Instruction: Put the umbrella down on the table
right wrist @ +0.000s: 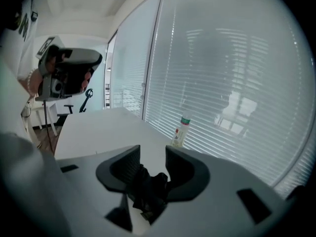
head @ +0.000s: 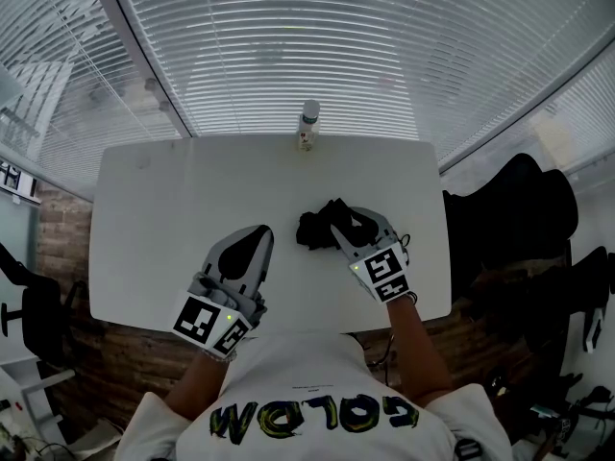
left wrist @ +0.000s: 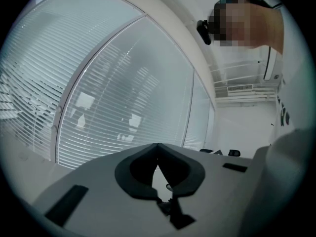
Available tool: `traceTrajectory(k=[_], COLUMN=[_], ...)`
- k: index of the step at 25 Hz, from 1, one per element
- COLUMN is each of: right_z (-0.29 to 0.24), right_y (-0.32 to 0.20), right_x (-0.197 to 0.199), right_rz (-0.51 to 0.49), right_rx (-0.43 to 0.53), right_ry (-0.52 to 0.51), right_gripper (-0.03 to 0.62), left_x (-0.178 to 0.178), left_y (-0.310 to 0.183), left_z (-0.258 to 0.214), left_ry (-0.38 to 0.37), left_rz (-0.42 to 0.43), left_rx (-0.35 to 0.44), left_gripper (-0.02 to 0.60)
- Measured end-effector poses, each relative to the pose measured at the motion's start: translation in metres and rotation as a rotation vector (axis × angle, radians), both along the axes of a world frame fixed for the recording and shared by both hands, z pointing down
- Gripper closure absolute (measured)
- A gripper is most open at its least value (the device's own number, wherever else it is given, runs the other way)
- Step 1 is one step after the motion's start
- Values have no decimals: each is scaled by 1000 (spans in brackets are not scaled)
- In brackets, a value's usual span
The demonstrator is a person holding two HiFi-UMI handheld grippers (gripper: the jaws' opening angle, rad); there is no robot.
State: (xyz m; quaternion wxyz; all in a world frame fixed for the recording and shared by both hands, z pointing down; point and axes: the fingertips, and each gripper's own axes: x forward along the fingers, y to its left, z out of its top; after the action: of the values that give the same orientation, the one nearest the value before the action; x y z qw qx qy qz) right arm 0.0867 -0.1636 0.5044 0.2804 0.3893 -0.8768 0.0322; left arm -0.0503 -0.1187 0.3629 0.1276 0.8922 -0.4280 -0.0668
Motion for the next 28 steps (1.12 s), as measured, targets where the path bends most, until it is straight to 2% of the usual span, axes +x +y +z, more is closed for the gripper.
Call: traceTrajectory(k=[10, 17, 28], right_z=[-81, -115, -149], right_y=[9, 21, 40], right_x=[-9, -9, -10], right_rz=[27, 35, 31], right_rx=[93, 128, 177], right_ry=[-216, -296, -349], right_gripper=[465, 484, 511], left_x=[-2, -6, -8], left_y=[-3, -5, -7], left_z=[0, -1, -2], left_ry=[-1, 3, 1], left_rz=[0, -15, -18], left_rx=[-3, -2, 5], left_gripper=[571, 571, 571])
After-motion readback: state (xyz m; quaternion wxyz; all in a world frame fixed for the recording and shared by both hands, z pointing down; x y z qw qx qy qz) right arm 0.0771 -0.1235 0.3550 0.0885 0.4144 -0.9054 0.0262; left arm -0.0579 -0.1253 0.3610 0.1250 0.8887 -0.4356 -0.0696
